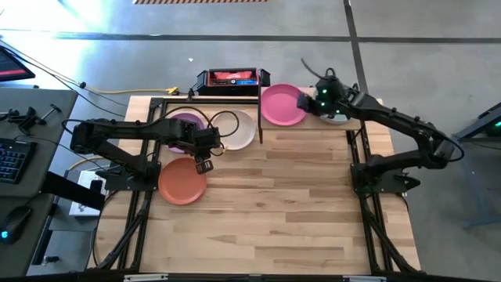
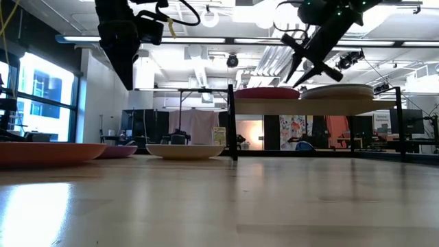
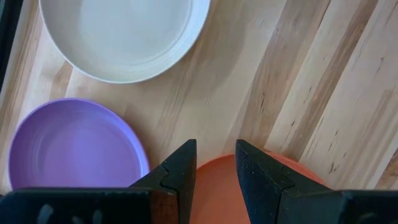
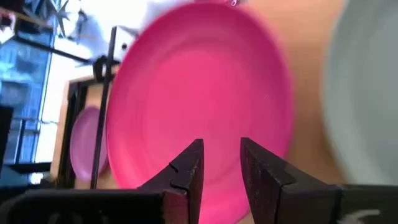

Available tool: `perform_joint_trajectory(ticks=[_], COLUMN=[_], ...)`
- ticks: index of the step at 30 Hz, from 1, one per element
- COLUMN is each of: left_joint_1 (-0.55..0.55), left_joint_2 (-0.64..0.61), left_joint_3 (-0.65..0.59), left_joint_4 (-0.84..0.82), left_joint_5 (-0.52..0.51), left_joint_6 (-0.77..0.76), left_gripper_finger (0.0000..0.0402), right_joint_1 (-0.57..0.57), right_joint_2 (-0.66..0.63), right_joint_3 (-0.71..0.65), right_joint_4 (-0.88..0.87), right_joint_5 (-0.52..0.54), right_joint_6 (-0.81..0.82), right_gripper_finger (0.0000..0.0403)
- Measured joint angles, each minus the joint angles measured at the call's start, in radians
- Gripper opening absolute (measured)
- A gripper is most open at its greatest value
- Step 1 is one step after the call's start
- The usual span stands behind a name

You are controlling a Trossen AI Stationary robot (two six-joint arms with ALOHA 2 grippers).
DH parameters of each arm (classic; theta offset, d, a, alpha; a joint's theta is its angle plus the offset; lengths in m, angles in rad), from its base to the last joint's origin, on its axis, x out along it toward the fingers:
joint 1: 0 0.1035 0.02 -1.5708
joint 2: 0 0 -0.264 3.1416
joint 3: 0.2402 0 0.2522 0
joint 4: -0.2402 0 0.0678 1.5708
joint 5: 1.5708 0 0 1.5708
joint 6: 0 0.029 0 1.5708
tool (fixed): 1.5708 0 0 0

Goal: Place and stack plates onto a shelf
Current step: Put the pink plate on the shelf

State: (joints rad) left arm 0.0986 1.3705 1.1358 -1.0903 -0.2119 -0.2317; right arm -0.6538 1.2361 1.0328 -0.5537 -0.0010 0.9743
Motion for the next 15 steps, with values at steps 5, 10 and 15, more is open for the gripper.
perform_joint_trajectory(ticks=[5,10,15], left_joint_1=[0.0,0.0,0.0], left_joint_2=[0.0,0.0,0.0], left_joint_3=[0.0,0.0,0.0], left_joint_4=[0.006,0.012,0.012], left_joint_5=[0.0,0.0,0.0], left_joint_6=[0.002,0.026,0.025], left_gripper_finger=[0.0099,0.0099,0.0099], right_joint_1=[0.069,0.08,0.078], right_joint_2=[0.037,0.047,0.047], right_joint_3=[0.0,0.0,0.0], right_joint_4=[-0.003,-0.016,-0.037], right_joint_5=[0.019,0.041,0.073], right_joint_6=[0.018,0.039,0.046], right_gripper_finger=[0.0087,0.0087,0.0087])
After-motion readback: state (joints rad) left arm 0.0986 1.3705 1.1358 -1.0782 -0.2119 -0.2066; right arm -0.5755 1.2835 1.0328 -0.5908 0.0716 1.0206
